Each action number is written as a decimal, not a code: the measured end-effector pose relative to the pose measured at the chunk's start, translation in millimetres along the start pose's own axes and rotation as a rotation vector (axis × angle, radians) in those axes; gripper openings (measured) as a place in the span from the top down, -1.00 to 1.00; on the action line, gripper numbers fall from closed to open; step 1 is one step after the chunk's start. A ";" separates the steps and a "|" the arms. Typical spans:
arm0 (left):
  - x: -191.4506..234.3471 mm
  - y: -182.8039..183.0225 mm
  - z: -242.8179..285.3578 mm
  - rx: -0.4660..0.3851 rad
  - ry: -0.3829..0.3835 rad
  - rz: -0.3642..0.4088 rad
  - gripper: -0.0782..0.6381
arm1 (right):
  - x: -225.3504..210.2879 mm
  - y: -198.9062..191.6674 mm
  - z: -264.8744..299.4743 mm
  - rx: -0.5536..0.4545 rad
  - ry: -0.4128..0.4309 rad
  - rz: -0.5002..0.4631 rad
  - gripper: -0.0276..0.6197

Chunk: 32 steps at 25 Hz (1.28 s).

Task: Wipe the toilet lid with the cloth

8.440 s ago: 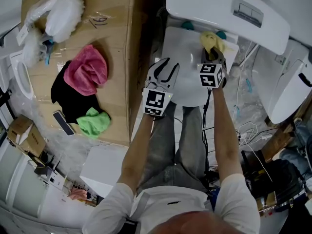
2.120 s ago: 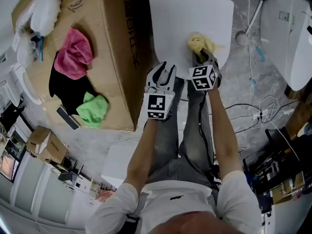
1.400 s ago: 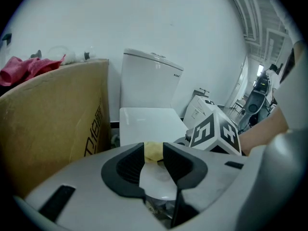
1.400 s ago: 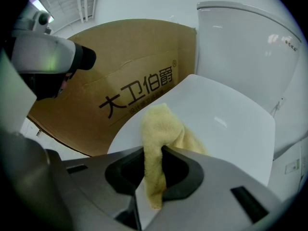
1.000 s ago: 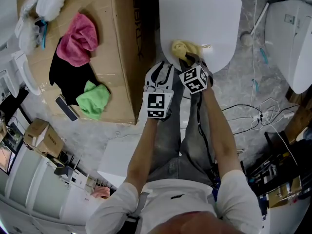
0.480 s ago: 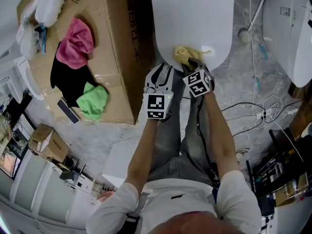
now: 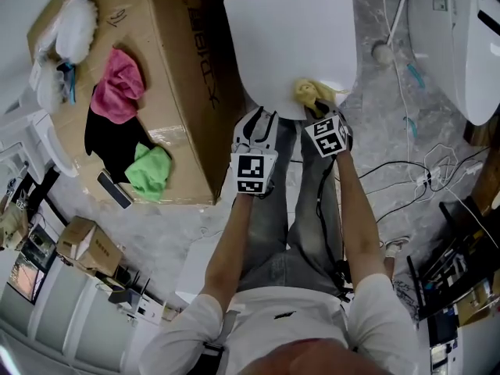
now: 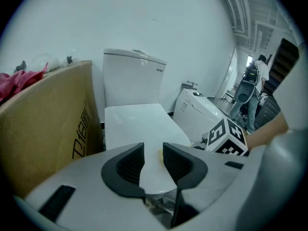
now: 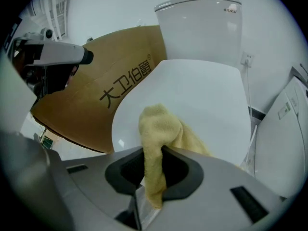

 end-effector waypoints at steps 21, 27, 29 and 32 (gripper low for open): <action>-38.6 112.8 -53.0 -0.104 -0.079 0.096 0.40 | -36.0 63.9 -189.8 -0.025 -0.211 -0.091 0.64; -41.1 173.3 -96.6 -0.179 -0.097 0.131 0.40 | -13.1 146.0 -273.8 -0.131 -0.272 -0.239 0.64; -41.3 192.1 -114.0 -0.205 -0.101 0.134 0.40 | 1.8 168.8 -301.7 -0.172 -0.285 -0.277 0.64; -41.4 217.6 -140.4 -0.245 -0.109 0.138 0.40 | 27.2 195.6 -340.3 -0.219 -0.306 -0.328 0.64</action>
Point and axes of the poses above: the fingertips, and each gripper's own axes: z forward along the fingers, x to its left, y out of its top, the point moved 1 cm from there along -z, backward along the fingers, and after that the axes turned 9 degrees about y, right-handed, at the moved point
